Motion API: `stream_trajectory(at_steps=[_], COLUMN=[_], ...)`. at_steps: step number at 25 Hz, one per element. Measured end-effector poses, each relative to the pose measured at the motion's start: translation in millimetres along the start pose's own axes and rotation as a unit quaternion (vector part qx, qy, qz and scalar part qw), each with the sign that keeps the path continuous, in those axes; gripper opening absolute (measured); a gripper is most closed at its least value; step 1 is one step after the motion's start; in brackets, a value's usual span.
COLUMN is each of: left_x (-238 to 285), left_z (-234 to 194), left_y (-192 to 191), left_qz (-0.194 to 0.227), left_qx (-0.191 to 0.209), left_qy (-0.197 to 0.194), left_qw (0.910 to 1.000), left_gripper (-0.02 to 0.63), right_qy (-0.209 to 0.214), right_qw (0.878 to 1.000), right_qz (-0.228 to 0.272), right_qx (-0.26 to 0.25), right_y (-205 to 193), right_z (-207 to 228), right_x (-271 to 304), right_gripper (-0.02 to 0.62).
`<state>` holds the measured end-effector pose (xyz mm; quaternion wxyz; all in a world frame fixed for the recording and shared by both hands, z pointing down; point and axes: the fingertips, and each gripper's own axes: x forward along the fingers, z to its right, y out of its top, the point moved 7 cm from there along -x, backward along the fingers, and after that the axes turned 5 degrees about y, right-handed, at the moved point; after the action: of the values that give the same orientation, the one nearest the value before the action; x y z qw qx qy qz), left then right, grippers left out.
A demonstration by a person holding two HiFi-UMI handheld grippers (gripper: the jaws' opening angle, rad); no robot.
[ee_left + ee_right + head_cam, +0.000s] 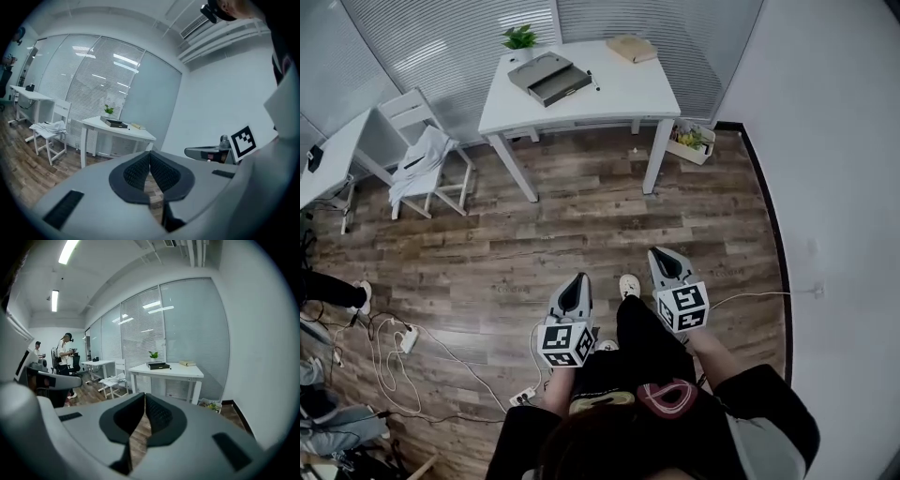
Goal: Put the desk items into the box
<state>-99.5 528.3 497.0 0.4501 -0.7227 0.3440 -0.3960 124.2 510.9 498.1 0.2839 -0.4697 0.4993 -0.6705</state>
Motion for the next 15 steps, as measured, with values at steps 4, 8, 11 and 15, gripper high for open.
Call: stream_trajectory(at_steps=[4, 8, 11, 15], left_x=[37.3, 78.3, 108.0, 143.1], left_z=[-8.7, -9.3, -9.7, -4.2], left_y=[16.5, 37.6, 49.4, 61.5], left_qz=[0.006, 0.008, 0.011, 0.014], left_qx=[0.002, 0.007, 0.004, 0.006], left_qy=[0.017, 0.026, 0.038, 0.047], left_qw=[0.9998, 0.9996, 0.9992, 0.9988], left_gripper=[0.018, 0.018, 0.018, 0.018], right_qy=[0.018, 0.031, 0.044, 0.065], right_qw=[1.000, 1.000, 0.999, 0.998], right_qz=[0.000, -0.002, 0.000, -0.005], right_qx=[-0.011, -0.006, -0.015, -0.023], right_y=[19.2, 35.7, 47.4, 59.6], right_z=[25.6, 57.3, 78.3, 104.8], right_x=[36.8, 73.5, 98.3, 125.5], right_gripper=[0.017, 0.015, 0.012, 0.011])
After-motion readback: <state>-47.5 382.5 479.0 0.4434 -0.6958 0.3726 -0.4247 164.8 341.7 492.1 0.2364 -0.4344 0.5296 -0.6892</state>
